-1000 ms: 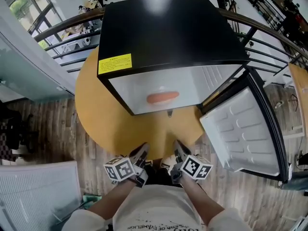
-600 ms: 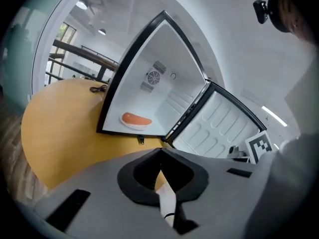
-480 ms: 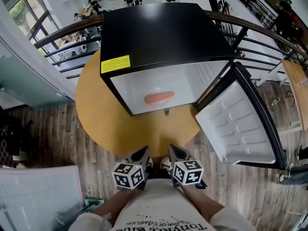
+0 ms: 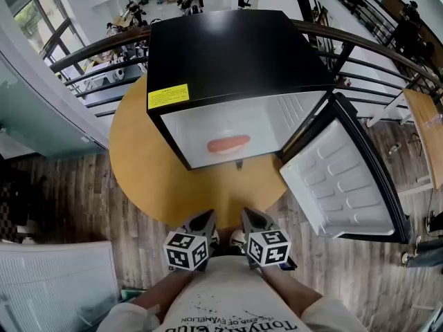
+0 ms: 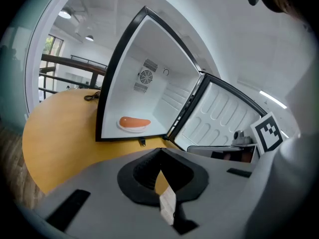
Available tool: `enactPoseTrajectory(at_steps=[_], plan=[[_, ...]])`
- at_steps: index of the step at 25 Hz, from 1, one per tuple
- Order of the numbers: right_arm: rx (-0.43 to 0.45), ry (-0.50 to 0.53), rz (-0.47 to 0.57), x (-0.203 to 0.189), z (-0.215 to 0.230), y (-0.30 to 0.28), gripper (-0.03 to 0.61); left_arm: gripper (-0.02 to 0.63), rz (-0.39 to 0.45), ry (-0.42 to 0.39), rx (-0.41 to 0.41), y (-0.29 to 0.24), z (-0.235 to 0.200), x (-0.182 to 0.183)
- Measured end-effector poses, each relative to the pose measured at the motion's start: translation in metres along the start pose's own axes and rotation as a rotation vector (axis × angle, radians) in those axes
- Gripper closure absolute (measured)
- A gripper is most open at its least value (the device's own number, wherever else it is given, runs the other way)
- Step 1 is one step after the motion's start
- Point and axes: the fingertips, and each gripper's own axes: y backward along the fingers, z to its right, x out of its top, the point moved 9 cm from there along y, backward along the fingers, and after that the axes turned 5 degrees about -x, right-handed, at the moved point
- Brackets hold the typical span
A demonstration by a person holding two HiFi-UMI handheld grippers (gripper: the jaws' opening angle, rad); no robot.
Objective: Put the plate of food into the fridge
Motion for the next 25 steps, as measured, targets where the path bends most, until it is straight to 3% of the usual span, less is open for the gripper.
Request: enactPoseTrajectory(at_steps=[6,10,25], plan=[[0.003,0.023,0.012,0.0061,-0.0031,-0.0028,0.554,0.591,-0.012,-0.018,0.000,-0.0026,-0.0004,0.0022],[0.012,0.020,0.009,0.0073,-0.0035,-0.0042,0.554,0.591,-0.023,-0.074,0.005,-0.0038,0.0028,0.0042],[0.033,0.018,-0.005,0.0071,-0.0049,-0.0072,0.554,0.591,-0.038,-0.048,0.001,-0.0075,0.0007,0.0034]])
